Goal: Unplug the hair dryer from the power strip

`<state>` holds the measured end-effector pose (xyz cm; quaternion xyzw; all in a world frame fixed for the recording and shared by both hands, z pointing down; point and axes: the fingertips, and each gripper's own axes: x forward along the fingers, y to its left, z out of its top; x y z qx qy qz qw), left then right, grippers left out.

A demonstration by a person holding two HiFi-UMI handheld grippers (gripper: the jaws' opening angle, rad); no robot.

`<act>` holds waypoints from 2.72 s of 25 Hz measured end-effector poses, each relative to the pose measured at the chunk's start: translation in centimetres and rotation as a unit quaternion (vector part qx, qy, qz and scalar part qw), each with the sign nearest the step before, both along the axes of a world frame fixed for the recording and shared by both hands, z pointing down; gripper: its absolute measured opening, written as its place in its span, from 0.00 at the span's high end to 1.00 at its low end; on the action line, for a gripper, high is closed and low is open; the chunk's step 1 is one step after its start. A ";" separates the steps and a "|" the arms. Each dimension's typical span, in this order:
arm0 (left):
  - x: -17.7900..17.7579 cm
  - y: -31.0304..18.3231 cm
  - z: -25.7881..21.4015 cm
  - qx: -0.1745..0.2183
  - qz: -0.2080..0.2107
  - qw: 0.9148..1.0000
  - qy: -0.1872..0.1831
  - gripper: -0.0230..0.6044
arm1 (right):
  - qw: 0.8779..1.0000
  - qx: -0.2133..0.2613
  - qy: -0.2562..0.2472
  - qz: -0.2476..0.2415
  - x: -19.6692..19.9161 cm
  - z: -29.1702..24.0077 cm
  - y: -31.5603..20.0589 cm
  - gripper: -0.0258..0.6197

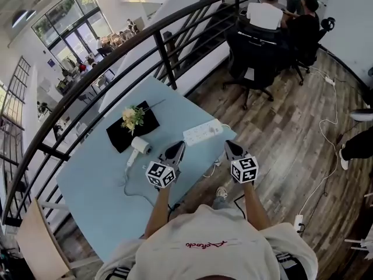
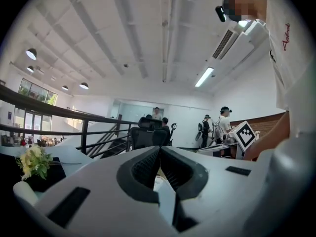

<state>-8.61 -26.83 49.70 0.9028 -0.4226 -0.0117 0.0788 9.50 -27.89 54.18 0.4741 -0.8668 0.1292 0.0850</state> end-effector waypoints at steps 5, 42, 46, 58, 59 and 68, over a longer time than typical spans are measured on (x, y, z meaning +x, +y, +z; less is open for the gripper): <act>0.8 -3.1 -0.5 -0.004 -0.036 0.999 -0.014 0.95 | 0.999 -0.002 -0.009 -0.033 1.1 -0.3 -4.1 0.93; -1.2 -14.5 11.8 -0.112 0.016 0.993 -0.042 0.95 | 0.997 -0.080 0.005 0.018 -1.7 7.9 -12.6 0.93; -0.7 -14.3 13.9 -0.127 0.025 0.990 -0.047 0.95 | 0.995 -0.093 0.007 0.020 -1.8 9.3 -11.9 0.93; 0.3 -13.5 19.7 -0.149 0.054 0.979 -0.126 0.88 | 0.992 -0.128 0.000 0.016 -1.4 12.7 -11.4 0.93; 0.4 -13.5 20.1 -0.152 0.055 0.978 -0.129 0.81 | 0.992 -0.128 -0.002 0.016 -1.4 12.7 -11.4 0.93; 0.8 -13.2 23.1 -0.159 0.067 0.969 -0.177 0.72 | 0.990 -0.143 -0.007 0.016 -1.4 14.1 -11.0 0.93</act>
